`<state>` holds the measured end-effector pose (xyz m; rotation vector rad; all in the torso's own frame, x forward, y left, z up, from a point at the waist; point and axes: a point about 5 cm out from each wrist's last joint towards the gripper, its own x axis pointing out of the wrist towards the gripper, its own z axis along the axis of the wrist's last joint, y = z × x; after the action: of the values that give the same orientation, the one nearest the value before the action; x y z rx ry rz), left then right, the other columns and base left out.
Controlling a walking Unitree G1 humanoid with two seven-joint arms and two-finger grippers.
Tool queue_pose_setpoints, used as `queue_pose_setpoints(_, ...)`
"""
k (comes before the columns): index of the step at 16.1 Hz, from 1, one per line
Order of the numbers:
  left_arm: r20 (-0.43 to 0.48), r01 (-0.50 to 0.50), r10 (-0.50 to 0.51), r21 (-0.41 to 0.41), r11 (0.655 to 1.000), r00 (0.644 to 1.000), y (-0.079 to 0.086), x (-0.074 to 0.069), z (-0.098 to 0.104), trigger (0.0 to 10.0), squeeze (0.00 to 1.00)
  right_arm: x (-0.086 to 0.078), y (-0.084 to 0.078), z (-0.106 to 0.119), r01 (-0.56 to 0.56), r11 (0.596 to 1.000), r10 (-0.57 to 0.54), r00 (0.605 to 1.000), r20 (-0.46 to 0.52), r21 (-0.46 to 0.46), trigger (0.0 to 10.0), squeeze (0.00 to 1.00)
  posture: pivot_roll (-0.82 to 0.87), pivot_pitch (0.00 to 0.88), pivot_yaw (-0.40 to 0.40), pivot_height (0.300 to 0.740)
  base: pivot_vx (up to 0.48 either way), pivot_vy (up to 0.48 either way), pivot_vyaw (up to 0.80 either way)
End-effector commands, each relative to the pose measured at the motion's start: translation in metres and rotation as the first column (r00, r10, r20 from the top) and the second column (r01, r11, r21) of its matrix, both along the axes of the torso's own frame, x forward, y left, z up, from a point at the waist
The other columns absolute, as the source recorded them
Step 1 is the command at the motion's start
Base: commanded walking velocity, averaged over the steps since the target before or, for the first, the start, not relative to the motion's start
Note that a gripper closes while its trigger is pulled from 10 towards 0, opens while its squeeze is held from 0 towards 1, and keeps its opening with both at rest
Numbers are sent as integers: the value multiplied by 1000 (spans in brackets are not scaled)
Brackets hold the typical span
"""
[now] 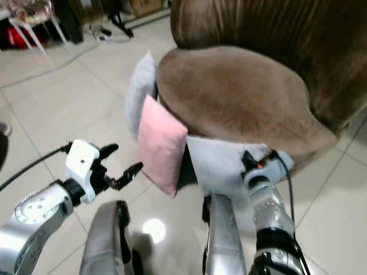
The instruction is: Move the pillow to the sofa from floor
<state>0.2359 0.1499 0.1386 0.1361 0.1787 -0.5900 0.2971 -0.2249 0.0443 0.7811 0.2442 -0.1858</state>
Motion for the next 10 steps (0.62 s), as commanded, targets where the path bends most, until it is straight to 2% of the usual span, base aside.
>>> queue_pose_setpoints(1, 6, -4, 4, 14, 1000, 1000, 1, 1, 0, 10000, 1000, 11, -7, 34, 9, 1000, -10, 983, 183, 9, 10000, 0, -40, 5, 50, 577, 0, 0, 0)
queue_pose_setpoints(2, 6, -2, 2, 15, 1000, 1000, 1, 1, 0, 10000, 1000, 10, -13, 44, 19, 1000, -22, 971, 239, 15, 8980, 0, -45, 6, 53, 592, 0, 0, 0)
queue_pose_setpoints(3, 6, 1, -1, 16, 1000, 1000, 1, 1, 0, 10000, 1000, 8, -16, 51, 18, 1000, -24, 961, 277, 22, 0, 0, -45, 6, 54, 602, 0, 0, 0)
queue_pose_setpoints(5, 10, 2, -3, 17, 1000, 1000, 1, 2, 0, 10000, 1000, 5, -23, 66, 24, 999, -36, 938, 344, 39, 0, 0, -41, 4, 53, 617, 0, 0, 0)
queue_pose_setpoints(7, 15, -2, 1, 18, 1000, 1000, 2, 3, 0, 10000, 1000, -6, -36, 107, 44, 995, -82, 870, 486, 89, 0, 0, -45, 10, 56, 637, 0, 0, 0)
queue_pose_setpoints(9, 12, 0, -1, 20, 1000, 1000, 2, 3, -1, 10000, 1000, -14, -41, 138, 39, 997, -71, 821, 566, 68, 0, 0, -53, 14, 63, 657, 0, 0, 0)
queue_pose_setpoints(10, 11, 3, -3, 21, 1000, 1000, 1, 3, -1, 10000, 1000, -16, -44, 147, 41, 997, -67, 809, 584, 58, 0, 0, -56, 15, 66, 662, 0, 0, 0)
